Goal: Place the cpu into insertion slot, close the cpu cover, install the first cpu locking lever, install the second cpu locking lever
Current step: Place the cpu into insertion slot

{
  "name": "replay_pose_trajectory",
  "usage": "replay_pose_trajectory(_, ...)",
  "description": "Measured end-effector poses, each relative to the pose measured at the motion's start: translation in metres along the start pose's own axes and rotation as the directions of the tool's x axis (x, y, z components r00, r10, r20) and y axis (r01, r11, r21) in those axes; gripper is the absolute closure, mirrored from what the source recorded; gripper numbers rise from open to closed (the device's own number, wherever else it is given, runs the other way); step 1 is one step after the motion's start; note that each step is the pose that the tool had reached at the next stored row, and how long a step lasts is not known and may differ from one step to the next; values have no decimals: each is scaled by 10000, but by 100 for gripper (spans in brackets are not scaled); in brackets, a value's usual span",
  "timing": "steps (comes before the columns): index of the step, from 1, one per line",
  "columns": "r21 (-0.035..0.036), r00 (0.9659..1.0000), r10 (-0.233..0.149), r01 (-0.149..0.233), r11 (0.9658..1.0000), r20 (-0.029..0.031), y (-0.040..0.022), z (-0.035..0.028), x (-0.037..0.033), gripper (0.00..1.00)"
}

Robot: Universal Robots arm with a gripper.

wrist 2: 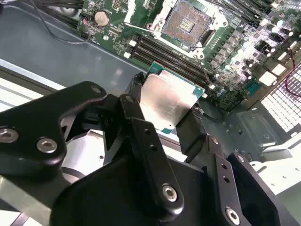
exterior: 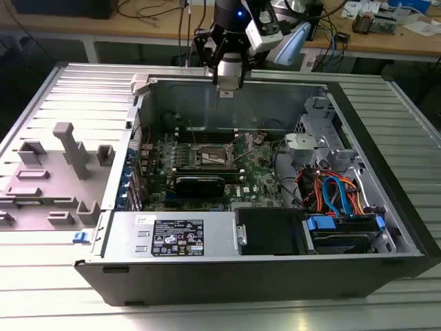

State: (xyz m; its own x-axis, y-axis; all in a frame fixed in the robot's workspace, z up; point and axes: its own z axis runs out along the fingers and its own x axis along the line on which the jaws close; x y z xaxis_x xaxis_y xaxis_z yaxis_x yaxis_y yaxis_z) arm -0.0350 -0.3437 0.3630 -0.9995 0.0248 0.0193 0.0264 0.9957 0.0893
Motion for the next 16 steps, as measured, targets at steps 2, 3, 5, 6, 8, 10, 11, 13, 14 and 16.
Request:
replay_pose_trajectory(2, 0, 10000, 0, 0, 10000, 0, 0, 0, 0, 45)
replay_pose_trajectory(3, 0, 10000, 0, 0, 10000, 1, 0, 0, 0, 45)
replay_pose_trajectory(5, 0, 10000, 0, 0, 10000, 0, 0, 0, 0, 45)
replay_pose_trajectory(6, 0, 10000, 0, 0, 10000, 0, 0, 0, 0, 45)
replay_pose_trajectory(8, 0, 10000, 0, 0, 10000, 0, 0, 0, 0, 45)
replay_pose_trajectory(10, 0, 10000, 0, 0, 10000, 0, 0, 0, 0, 45)
replay_pose_trajectory(11, -1, 10000, 0, 0, 10000, 1, -1, 0, 0, 45)
replay_pose_trajectory(13, -1, 10000, 0, 0, 10000, 1, -19, -1, 0, 45)
replay_pose_trajectory(14, -1, 10000, 0, 0, 10000, 0, -26, -2, -1, 45)
replay_pose_trajectory(16, 0, 10000, 0, 0, 10000, 0, -54, -5, -1, 45)
